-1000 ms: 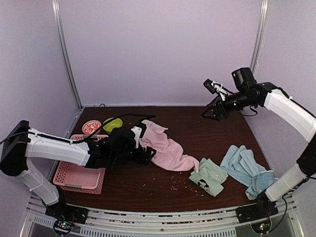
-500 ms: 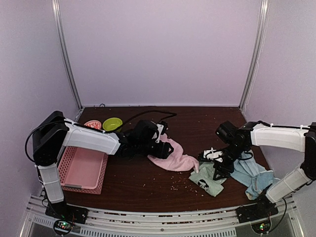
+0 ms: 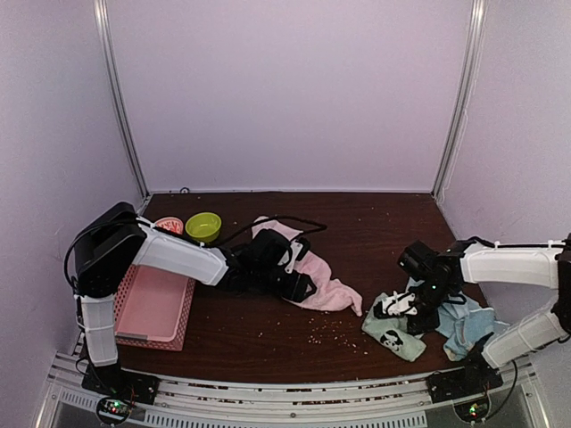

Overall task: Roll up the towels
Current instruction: Move the towel to the corner of the board, then pick up the towel from the center of the board.

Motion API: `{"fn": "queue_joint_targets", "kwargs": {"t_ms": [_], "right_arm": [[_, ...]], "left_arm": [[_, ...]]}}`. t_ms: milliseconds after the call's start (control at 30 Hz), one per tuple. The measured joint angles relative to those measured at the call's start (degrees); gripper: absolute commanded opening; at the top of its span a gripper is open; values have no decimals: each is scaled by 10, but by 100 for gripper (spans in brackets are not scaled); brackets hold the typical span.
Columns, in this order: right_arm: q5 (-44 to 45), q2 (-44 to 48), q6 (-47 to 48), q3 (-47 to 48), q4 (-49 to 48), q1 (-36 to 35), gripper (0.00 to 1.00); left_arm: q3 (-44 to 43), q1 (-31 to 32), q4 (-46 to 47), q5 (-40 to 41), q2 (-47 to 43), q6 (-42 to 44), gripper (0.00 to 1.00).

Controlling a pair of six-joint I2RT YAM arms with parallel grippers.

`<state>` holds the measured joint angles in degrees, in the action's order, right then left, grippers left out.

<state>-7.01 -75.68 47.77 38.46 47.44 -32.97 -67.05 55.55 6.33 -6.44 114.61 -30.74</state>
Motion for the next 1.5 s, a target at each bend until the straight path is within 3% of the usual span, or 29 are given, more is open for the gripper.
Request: {"fn": "queue_joint_targets", "kwargs": {"t_ms": [233,367,600,767,900,1133,1200,1267,1367,1400,1467,1500], "right_arm": [[55,71,30,-11,99,11,44],[54,75,61,54,167,45,58],[-69,37,46,244,183,70,67],[-174,-69,-16,305,134,64,79],[-206,-135,-65,309,77,39,81],[-199,-182,-130,302,-5,-30,87],[-190,-198,-141,294,-25,-42,83],[-170,-225,-157,289,-42,-53,69],[-143,-266,-174,290,-57,-56,53],[-131,-279,-181,292,-59,-55,49],[-117,-293,-185,301,-60,-49,37],[-110,-296,-192,310,-56,-44,32]], "left_arm": [[3,-3,-5,0,1,11,59],[4,-5,-26,6,-6,24,59],[25,-26,-96,33,-115,54,62],[-24,-108,-144,61,-146,62,71],[-115,-161,-174,85,-107,92,72],[-323,-173,-224,103,71,120,72],[-350,-175,-242,103,108,115,72],[-370,-181,-261,102,144,108,71],[-418,-192,-302,96,199,95,62],[-431,-196,-311,92,213,93,55],[-448,-206,-325,81,236,90,28],[-450,-210,-330,74,242,86,9]]}}
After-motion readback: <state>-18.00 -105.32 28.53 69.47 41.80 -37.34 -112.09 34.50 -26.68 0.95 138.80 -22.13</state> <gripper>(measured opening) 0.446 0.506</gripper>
